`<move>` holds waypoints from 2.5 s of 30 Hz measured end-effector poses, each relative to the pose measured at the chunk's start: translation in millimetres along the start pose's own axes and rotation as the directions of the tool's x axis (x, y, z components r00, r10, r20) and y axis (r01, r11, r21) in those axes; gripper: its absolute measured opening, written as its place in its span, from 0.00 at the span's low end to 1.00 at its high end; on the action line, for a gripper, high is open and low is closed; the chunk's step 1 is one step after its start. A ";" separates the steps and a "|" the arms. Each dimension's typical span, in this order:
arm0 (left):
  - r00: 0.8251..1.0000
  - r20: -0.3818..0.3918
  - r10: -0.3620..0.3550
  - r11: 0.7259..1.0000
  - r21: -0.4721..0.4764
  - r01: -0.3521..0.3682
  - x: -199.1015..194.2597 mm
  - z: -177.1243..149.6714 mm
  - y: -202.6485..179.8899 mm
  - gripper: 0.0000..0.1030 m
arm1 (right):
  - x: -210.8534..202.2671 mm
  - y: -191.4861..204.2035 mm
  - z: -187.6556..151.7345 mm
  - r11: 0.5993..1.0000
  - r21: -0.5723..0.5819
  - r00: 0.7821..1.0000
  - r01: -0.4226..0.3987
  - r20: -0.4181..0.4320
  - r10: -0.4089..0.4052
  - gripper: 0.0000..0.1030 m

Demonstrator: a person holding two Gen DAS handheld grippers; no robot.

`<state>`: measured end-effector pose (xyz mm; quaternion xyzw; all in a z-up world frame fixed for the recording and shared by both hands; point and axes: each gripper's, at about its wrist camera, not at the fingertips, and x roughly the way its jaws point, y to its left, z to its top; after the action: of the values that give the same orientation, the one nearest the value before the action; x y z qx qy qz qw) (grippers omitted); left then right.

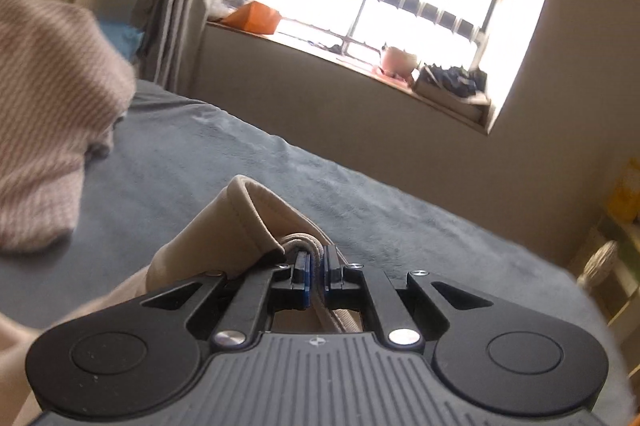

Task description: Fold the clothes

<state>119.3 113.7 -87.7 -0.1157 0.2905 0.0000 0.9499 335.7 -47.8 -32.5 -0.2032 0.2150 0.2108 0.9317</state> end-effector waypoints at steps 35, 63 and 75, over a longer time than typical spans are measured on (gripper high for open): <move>0.983 -0.133 -0.126 0.978 0.151 0.146 -17.0 -7.0 -77.0 1.00 | -70.1 -227.3 -195.5 0.747 0.646 0.857 0.158 -0.466 0.221 0.24; 0.964 -0.195 -0.183 0.952 0.211 0.223 -38.1 -18.6 -108.0 1.00 | -314.4 -263.8 -149.8 0.781 0.625 0.995 0.016 -0.087 0.049 0.65; 0.941 -0.317 -0.114 0.943 0.264 0.203 -47.3 -47.6 -134.5 1.00 | -315.5 20.7 -196.0 0.978 -0.196 0.985 -0.066 -0.172 0.032 0.53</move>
<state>62.8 -24.5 -70.4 0.0045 0.4164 -0.1378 0.8987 5.7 -219.0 -46.7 -0.3081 0.2751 0.2364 0.8795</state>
